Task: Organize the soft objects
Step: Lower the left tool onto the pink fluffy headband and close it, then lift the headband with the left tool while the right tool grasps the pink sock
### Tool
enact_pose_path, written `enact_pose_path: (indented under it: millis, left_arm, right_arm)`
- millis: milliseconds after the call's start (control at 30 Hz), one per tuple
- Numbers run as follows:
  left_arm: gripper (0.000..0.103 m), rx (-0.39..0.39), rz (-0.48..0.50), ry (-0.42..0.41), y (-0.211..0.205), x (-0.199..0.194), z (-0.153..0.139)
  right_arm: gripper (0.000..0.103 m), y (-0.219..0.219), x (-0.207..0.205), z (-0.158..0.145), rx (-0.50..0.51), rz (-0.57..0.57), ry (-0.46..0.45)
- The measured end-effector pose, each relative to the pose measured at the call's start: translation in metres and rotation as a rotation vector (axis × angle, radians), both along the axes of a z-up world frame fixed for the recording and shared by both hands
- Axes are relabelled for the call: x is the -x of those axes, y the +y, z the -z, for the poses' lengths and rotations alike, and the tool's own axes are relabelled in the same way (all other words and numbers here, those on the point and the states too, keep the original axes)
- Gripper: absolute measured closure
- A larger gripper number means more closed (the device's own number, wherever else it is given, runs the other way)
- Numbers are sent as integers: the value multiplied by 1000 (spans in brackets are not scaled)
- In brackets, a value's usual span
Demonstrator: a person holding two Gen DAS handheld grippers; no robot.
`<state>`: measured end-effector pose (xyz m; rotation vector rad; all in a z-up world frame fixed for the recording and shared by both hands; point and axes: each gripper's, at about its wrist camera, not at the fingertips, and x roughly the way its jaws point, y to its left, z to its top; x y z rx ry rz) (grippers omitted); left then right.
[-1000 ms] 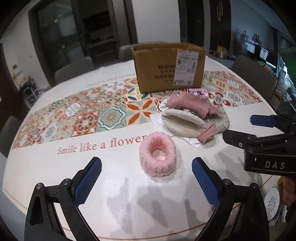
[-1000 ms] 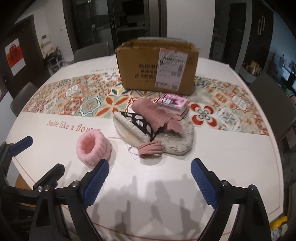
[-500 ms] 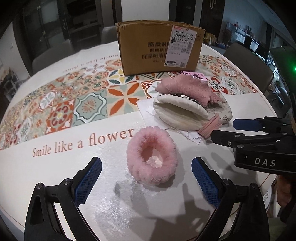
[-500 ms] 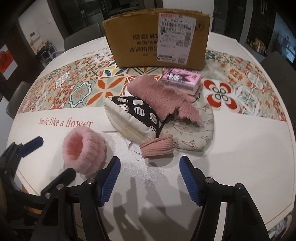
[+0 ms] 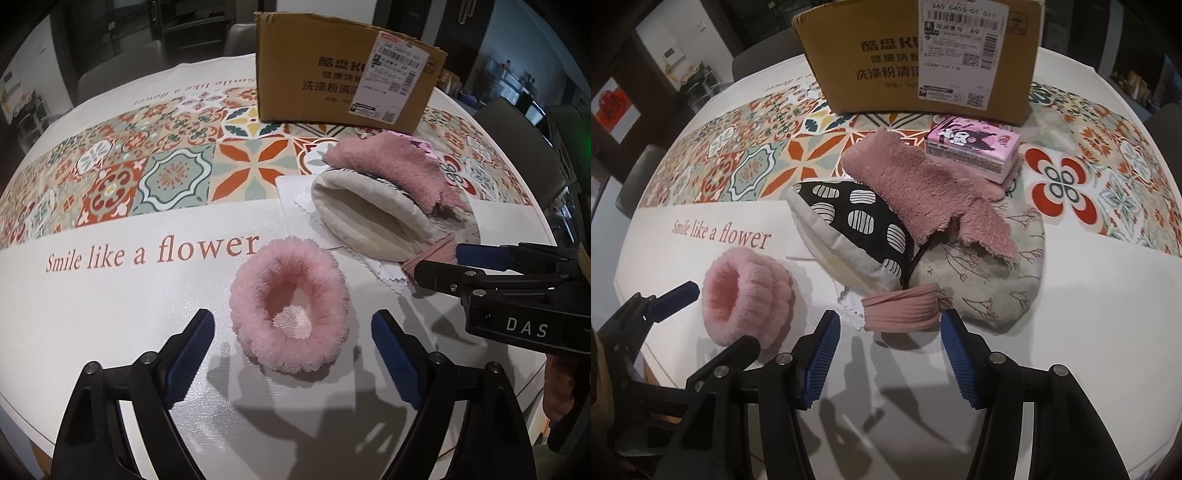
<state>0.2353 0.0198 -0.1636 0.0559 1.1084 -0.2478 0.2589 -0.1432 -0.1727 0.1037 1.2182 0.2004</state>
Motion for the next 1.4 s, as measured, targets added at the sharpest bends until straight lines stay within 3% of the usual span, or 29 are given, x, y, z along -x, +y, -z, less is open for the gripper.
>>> enact_pose_path:
  millis: [300,500,667,833,1233,1400]
  left_arm:
    - [41,35,-36,58,3,-7,13]
    - [56,42,-21,50,0,-9,10]
    - [71,43,1,46,-4,-10,8]
    - [75,49,19,19,-7,-9,0]
    - [75,28,69,-124,-21,-2,-39]
    - [75,18,90,-187,-26,-3,-56]
  right_arm:
    - [57,6,-9,15,-4,-50,51]
    - [66,2,-11,22,-27,-37,88]
    - [82,0,-8,23,-50,-31,100]
    - [89,-2,-3,19,-75,-34,95]
    - [90,-6,15,-20,-100,-35,18]
    - [90,-12,19,-45,-90,-21,-58]
